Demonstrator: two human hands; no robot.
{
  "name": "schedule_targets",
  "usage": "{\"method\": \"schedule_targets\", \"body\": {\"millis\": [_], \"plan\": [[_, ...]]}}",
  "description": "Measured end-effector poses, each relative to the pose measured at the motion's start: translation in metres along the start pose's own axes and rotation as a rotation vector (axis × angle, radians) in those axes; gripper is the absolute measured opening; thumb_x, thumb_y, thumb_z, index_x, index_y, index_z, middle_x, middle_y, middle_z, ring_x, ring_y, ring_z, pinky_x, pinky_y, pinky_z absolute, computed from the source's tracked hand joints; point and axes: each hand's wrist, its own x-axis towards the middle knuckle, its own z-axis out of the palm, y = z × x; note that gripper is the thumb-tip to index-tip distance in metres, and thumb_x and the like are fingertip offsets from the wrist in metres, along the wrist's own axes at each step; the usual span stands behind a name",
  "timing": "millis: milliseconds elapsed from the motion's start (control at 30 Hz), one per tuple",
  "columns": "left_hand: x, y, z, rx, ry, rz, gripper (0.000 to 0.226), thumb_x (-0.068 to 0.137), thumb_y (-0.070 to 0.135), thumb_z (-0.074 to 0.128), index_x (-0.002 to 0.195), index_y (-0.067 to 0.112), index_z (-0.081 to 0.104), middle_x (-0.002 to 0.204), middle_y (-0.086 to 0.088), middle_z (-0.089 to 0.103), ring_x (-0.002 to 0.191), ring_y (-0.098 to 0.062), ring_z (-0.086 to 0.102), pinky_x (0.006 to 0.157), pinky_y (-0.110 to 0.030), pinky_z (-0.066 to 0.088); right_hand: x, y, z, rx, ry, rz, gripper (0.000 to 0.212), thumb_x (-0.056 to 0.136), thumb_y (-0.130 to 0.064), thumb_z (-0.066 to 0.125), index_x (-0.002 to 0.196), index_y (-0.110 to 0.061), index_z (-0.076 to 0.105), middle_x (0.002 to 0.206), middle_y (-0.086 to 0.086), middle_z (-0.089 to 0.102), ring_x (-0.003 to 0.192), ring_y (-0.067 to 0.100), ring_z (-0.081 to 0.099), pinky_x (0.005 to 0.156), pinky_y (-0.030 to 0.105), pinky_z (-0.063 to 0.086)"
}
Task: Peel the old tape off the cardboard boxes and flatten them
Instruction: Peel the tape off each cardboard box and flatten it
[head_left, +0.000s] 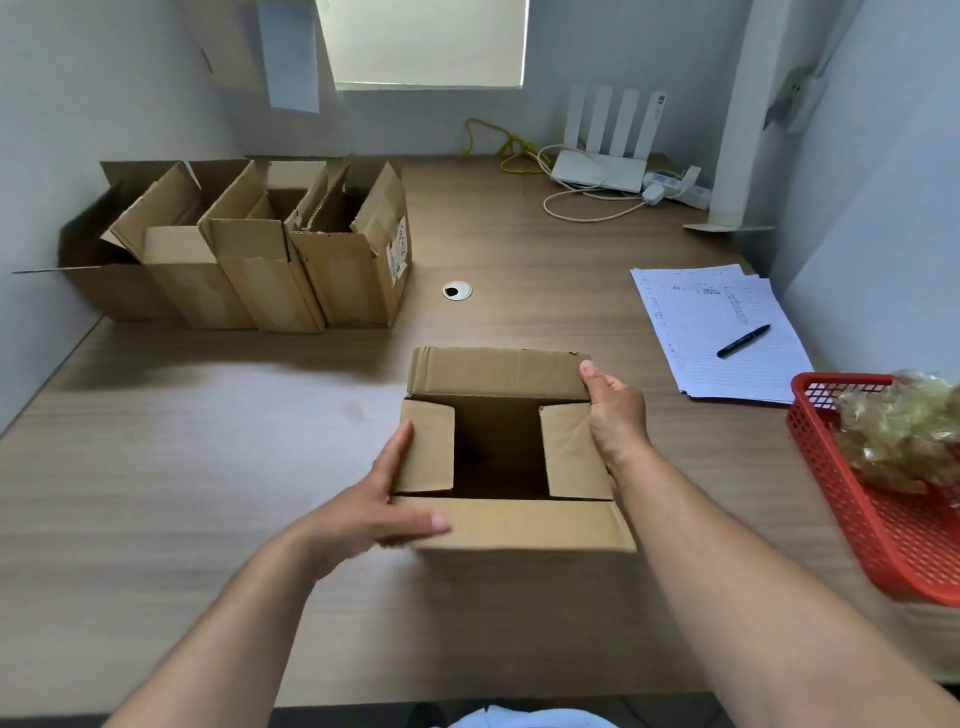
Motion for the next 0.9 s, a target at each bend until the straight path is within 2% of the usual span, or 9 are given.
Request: {"method": "schedule_targets", "body": {"millis": [100, 233, 300, 367, 433, 533, 667, 767, 900], "plan": [[0.001, -0.004, 0.005, 0.162, 0.039, -0.010, 0.132, 0.055, 0.037, 0.091, 0.136, 0.066, -0.010, 0.141, 0.014, 0.026, 0.126, -0.018, 0.043, 0.076, -0.023, 0.055, 0.003, 0.000, 0.002, -0.014, -0.040, 0.004, 0.054, 0.095, -0.037, 0.053, 0.088, 0.016, 0.055, 0.079, 0.009, 0.051, 0.073, 0.021, 0.047, 0.068, 0.030, 0.036], [0.002, -0.003, 0.006, 0.197, 0.074, -0.021, 0.136, 0.051, 0.044, 0.090, 0.131, 0.067, -0.017, 0.145, 0.010, 0.024, 0.127, -0.018, 0.042, 0.081, -0.025, 0.055, 0.004, -0.003, 0.000, -0.212, -0.036, -0.074, 0.040, 0.095, -0.044, 0.048, 0.079, -0.009, 0.052, 0.076, 0.007, 0.047, 0.075, 0.022, 0.044, 0.065, 0.030, 0.032], [0.003, -0.002, 0.007, 0.210, 0.106, -0.036, 0.141, 0.046, 0.048, 0.089, 0.135, 0.063, -0.019, 0.145, 0.009, 0.026, 0.127, -0.019, 0.043, 0.090, -0.033, 0.054, -0.006, -0.007, -0.003, -0.445, -0.049, -0.115, 0.055, 0.085, -0.060, 0.054, 0.109, -0.010, 0.055, 0.106, 0.007, 0.055, 0.100, 0.024, 0.051, 0.080, 0.032, 0.039], [0.005, 0.000, 0.009, 0.249, 0.148, -0.039, 0.143, 0.046, 0.049, 0.088, 0.138, 0.059, -0.021, 0.147, 0.007, 0.026, 0.130, -0.019, 0.041, 0.098, -0.038, 0.049, -0.020, -0.009, -0.002, -0.660, -0.117, -0.144, 0.105, 0.069, -0.069, 0.064, 0.146, -0.011, 0.023, 0.144, 0.011, 0.034, 0.134, 0.025, 0.033, 0.105, 0.036, 0.031], [0.008, 0.005, 0.012, 0.292, 0.174, -0.035, 0.146, 0.044, 0.054, 0.086, 0.140, 0.052, -0.023, 0.151, 0.007, 0.022, 0.134, -0.020, 0.035, 0.101, -0.039, 0.046, -0.035, -0.007, 0.001, -0.813, -0.174, -0.174, 0.124, 0.065, -0.064, 0.071, 0.151, -0.012, -0.001, 0.156, 0.010, 0.012, 0.143, 0.026, 0.014, 0.114, 0.035, 0.019], [0.016, 0.014, 0.020, 0.329, 0.264, -0.021, 0.144, 0.048, 0.064, 0.081, 0.146, 0.040, -0.022, 0.156, 0.011, 0.012, 0.140, -0.022, 0.028, 0.103, -0.042, 0.043, -0.041, -0.009, -0.004, -0.821, -0.188, -0.125, 0.098, 0.075, -0.042, 0.069, 0.148, -0.007, 0.016, 0.148, 0.013, 0.027, 0.137, 0.029, 0.027, 0.107, 0.034, 0.029], [0.033, 0.029, 0.031, 0.449, 0.514, 0.029, 0.132, 0.063, 0.069, 0.074, 0.152, 0.015, -0.008, 0.161, -0.002, 0.006, 0.147, -0.018, 0.009, 0.117, -0.043, 0.021, -0.038, -0.020, -0.017, -0.705, -0.150, -0.188, 0.021, 0.088, -0.029, 0.047, 0.093, -0.009, 0.052, 0.093, 0.006, 0.053, 0.093, 0.028, 0.050, 0.074, 0.033, 0.037], [0.042, 0.041, 0.041, 0.660, 0.615, -0.044, 0.132, 0.063, 0.074, 0.069, 0.152, 0.011, -0.005, 0.161, -0.005, 0.006, 0.146, -0.021, 0.012, 0.112, -0.043, 0.028, -0.039, -0.023, -0.024, -0.379, -0.091, -0.145, 0.033, 0.092, -0.018, 0.039, 0.060, -0.019, 0.033, 0.062, -0.003, 0.039, 0.066, 0.021, 0.035, 0.057, 0.035, 0.026], [0.044, 0.041, 0.047, 0.877, 0.718, -0.119, 0.096, 0.072, 0.064, 0.065, 0.142, 0.012, 0.025, 0.136, -0.012, 0.037, 0.126, -0.031, 0.040, 0.086, -0.040, 0.042, -0.029, -0.020, -0.040, -0.005, -0.006, 0.028, 0.032, 0.089, -0.012, 0.038, 0.061, -0.019, 0.025, 0.061, 0.004, 0.024, 0.063, 0.020, 0.022, 0.058, 0.034, 0.019]]}}
